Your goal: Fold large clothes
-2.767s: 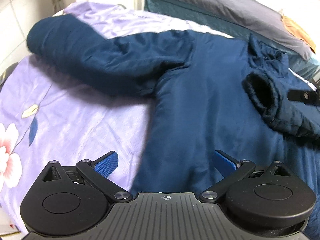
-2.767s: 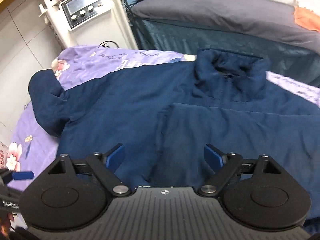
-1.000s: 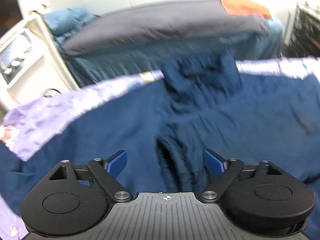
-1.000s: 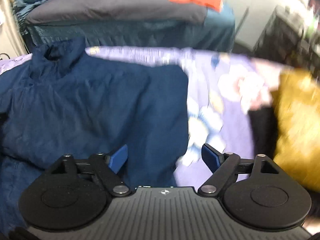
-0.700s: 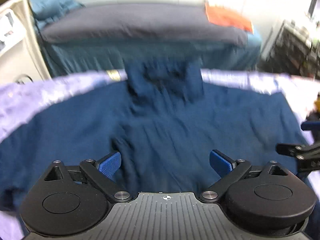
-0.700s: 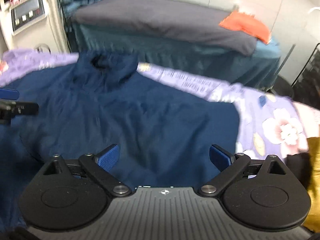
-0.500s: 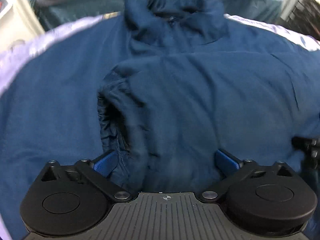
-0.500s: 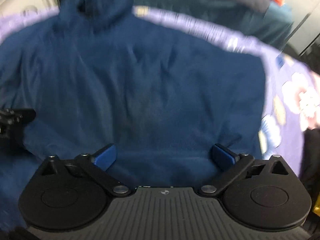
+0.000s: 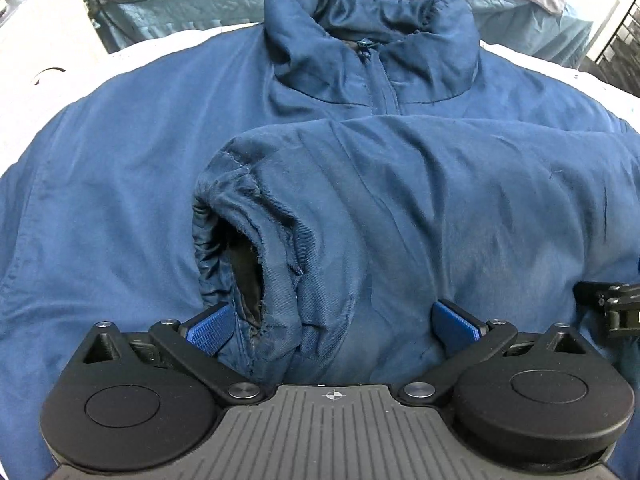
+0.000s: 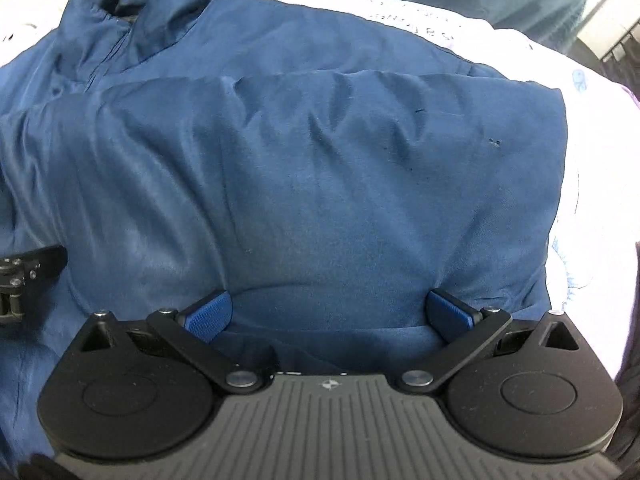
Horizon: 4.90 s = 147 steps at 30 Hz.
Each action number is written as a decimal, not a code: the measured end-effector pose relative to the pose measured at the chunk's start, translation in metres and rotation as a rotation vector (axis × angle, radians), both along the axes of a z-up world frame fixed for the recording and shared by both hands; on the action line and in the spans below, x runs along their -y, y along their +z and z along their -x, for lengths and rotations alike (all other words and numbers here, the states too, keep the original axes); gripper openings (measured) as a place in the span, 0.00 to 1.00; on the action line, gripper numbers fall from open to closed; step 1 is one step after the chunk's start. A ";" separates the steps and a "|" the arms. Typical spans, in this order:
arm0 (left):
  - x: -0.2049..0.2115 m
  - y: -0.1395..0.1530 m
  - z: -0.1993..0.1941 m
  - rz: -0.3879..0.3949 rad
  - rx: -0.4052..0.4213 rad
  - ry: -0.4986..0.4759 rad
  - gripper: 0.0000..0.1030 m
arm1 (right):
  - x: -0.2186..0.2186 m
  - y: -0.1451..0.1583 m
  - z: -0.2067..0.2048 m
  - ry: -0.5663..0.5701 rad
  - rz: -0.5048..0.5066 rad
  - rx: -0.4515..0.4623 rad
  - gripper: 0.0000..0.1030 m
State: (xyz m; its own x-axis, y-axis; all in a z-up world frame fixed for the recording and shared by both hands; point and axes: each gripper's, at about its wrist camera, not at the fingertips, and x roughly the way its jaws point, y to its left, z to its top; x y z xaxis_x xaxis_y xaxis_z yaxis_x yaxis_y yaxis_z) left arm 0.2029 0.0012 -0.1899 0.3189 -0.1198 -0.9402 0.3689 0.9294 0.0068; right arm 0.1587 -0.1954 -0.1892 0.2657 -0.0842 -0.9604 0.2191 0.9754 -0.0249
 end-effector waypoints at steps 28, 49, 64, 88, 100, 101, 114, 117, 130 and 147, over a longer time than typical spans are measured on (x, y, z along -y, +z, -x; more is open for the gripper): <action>-0.354 0.107 0.051 0.115 0.281 0.511 1.00 | -0.049 0.089 0.185 -0.182 -0.157 0.066 0.96; -0.477 0.064 -0.049 0.280 0.216 0.835 0.54 | -0.083 0.104 0.185 -0.226 -0.076 0.050 0.96; -0.477 0.090 0.038 0.264 0.407 1.025 0.43 | -0.080 0.100 0.159 -0.210 -0.104 0.097 0.94; -0.216 0.175 0.011 0.401 0.537 0.280 0.48 | -0.059 0.096 0.167 -0.267 -0.140 0.114 0.94; -0.057 0.069 0.074 0.136 0.174 -0.183 1.00 | -0.043 0.094 0.170 -0.316 -0.145 0.112 0.94; -0.057 0.071 0.082 0.158 0.166 -0.204 1.00 | -0.043 0.094 0.168 -0.313 -0.143 0.112 0.94; -0.141 0.089 0.088 0.180 0.194 0.043 1.00 | -0.066 0.105 0.080 -0.153 -0.299 0.157 0.94; -0.167 0.088 0.095 0.148 0.205 0.106 1.00 | -0.078 0.099 0.046 -0.135 -0.401 0.148 0.94; -0.239 0.085 0.120 0.063 0.146 0.248 1.00 | -0.119 0.052 -0.068 -0.134 -0.437 0.250 0.43; -0.217 0.106 0.083 0.145 0.230 0.212 1.00 | -0.107 0.137 0.032 -0.063 -0.241 0.434 0.27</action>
State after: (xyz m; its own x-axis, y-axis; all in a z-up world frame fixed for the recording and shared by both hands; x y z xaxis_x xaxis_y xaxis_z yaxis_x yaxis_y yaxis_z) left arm 0.1195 0.2182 -0.0841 0.5527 -0.1551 -0.8188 0.1713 0.9827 -0.0705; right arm 0.1272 -0.0885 -0.0520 0.6466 0.0979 -0.7566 0.2178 0.9268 0.3060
